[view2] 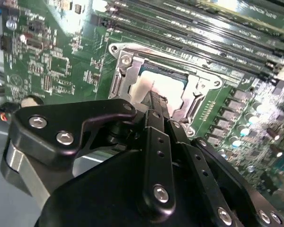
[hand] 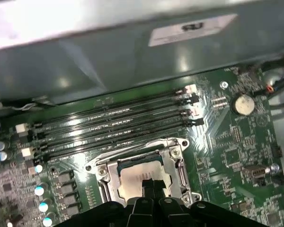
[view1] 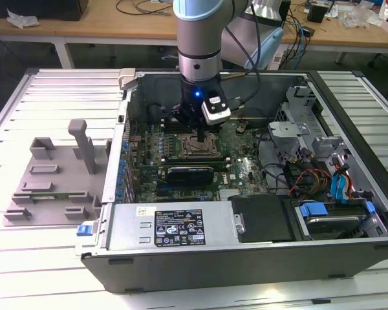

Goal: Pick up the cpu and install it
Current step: 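Install the first cpu locking lever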

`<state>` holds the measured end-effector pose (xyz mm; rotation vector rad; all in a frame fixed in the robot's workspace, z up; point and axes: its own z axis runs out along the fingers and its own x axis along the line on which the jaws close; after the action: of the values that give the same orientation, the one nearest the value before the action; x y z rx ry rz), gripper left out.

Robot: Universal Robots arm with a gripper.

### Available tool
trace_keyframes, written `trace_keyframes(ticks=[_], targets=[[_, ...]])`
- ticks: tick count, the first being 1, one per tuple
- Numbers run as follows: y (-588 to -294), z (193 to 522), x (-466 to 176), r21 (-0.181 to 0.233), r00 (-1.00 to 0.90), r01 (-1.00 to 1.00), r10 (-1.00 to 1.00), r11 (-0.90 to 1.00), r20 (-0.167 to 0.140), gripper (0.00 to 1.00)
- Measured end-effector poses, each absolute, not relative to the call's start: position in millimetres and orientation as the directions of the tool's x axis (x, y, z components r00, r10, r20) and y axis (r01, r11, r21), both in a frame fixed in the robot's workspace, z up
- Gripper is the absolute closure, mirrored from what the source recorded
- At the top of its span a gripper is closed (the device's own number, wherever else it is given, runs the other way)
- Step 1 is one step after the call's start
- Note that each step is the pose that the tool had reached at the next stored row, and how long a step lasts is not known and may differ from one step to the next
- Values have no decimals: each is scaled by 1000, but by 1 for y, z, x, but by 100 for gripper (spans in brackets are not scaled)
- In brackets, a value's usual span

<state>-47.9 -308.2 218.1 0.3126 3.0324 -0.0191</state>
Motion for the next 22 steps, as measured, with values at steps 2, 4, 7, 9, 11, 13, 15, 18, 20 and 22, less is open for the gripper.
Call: trace_keyframes(ticks=[2,4,7,9,11,13,15,18,20,22], targets=[[-308,218,-48,-6,-986,136,135,991,-94,89],[-308,217,-48,-38,-993,85,82,996,-86,89],[-308,219,-48,-87,-995,73,66,994,-74,89],[-308,224,-48,-87,-995,69,63,994,-74,89],[-308,231,-48,-87,-996,65,58,994,-74,89],[-308,231,-48,-86,-997,40,34,995,-74,89],[-308,231,-48,-87,-997,7,1,996,-74,89],[-308,231,-48,-63,-997,3,-2,998,-74,89],[-308,231,-48,-27,-997,3,1,1000,-74,89],[-309,231,-47,-29,-998,2,0,1000,-68,89]])
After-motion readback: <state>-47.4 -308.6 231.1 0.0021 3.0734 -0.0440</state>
